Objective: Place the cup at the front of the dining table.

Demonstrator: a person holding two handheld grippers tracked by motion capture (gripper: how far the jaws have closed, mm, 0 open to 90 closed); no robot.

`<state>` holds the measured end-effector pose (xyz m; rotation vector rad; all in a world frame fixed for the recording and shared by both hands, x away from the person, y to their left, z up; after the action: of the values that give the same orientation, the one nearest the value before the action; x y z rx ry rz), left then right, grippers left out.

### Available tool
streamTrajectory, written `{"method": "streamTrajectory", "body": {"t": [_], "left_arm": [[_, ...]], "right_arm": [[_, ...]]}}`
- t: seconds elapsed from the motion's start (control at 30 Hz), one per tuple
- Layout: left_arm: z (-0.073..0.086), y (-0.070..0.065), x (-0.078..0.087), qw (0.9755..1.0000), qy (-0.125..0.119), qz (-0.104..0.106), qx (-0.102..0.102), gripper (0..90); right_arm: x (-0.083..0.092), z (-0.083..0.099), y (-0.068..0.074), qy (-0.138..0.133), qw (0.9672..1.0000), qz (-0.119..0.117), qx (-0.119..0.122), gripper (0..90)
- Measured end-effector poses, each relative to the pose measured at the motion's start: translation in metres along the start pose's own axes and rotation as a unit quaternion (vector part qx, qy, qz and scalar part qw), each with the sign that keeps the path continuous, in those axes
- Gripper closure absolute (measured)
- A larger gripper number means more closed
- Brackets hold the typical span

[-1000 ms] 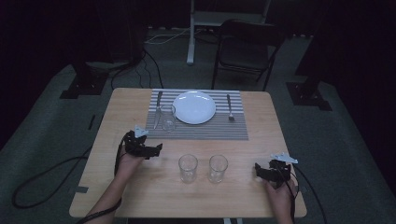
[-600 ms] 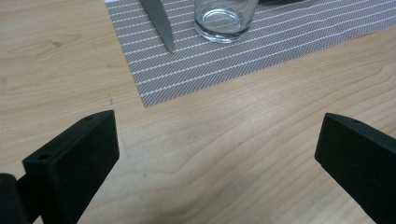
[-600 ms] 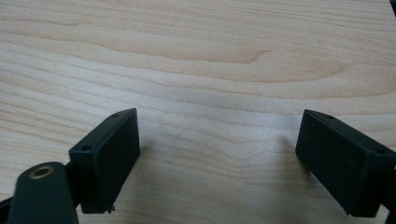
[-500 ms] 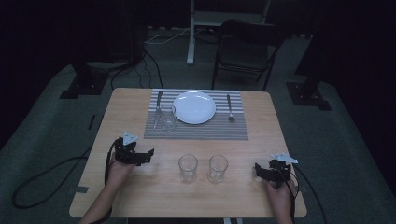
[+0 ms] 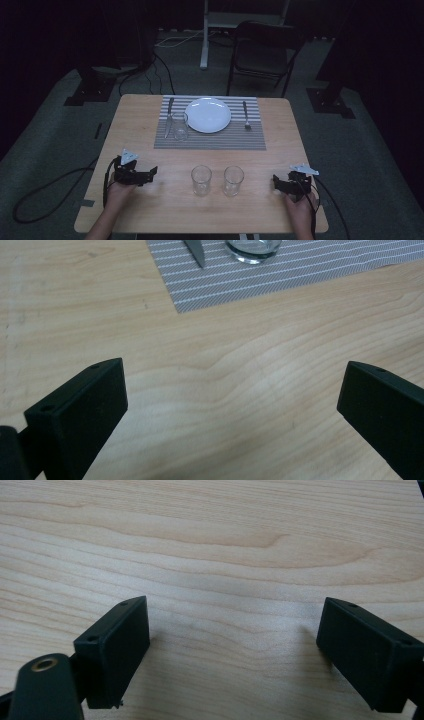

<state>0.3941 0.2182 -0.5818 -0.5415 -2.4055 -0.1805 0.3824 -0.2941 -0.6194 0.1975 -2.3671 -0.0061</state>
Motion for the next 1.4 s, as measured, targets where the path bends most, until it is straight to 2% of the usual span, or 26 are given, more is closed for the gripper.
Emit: {"method": "streamTrajectory", "body": {"t": [0.07,0.13,0.27,0.63,0.7,0.83,1.0,1.07,1.17,1.27,1.4], "left_arm": [[0.002,0.0,0.001,1.0,-0.002,-0.002,0.002,0.2],[0.007,0.003,0.007,0.9999,-0.006,-0.013,-0.003,0.2],[0.012,0.004,0.011,0.9999,-0.008,-0.014,0.006,0.2],[0.037,0.016,0.027,0.9988,-0.006,-0.039,0.028,0.2],[0.042,0.017,0.03,0.9985,0.001,-0.043,0.033,0.2],[0.047,0.026,0.04,0.9965,0.005,-0.068,0.049,0.2],[0.057,0.035,0.05,0.9942,0.014,-0.092,0.054,0.2],[0.061,0.037,0.053,0.9936,0.011,-0.094,0.061,0.2],[0.065,0.04,0.057,0.9936,-0.007,-0.098,0.055,0.3],[0.069,0.042,0.061,0.9929,-0.003,-0.104,0.058,0.3],[0.079,0.048,0.068,0.9885,0.009,-0.143,0.049,0.3]], "right_arm": [[0.0,0.0,0.0,0.0,1.0,0.0,0.0,13.4],[0.0,0.0,0.0,0.0,1.0,0.0,-0.001,13.4],[0.0,0.0,0.0,0.0,1.0,0.0,-0.001,13.4],[0.0,0.0,0.0,0.0,1.0,0.0,-0.001,13.4],[0.0,0.0,0.0,0.0,1.0,0.0,-0.001,13.4],[0.0,0.0,0.0,0.0,1.0,0.0,-0.001,13.4],[0.0,0.0,0.0,0.0,1.0,0.0,-0.001,13.4],[0.0,0.0,0.0,0.0,1.0,0.0,-0.001,13.4],[0.0,0.0,0.0,0.0,1.0,0.0,-0.001,13.4],[0.0,0.0,0.0,0.0,1.0,0.0,-0.001,13.4],[0.0,0.0,0.0,0.0,1.0,0.0,-0.001,13.4]]}}
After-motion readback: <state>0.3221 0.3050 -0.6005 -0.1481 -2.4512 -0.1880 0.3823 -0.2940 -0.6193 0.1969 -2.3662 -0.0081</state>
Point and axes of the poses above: each handheld gripper's, and its own axes: x roughly backward along the jaws, z roughly out of its underside, y roughly to its left, the point moved 10 cm from there along -x, roughly forward along the jaws, and after that the axes turned 4 degrees about -x, right-handed, at the moved point
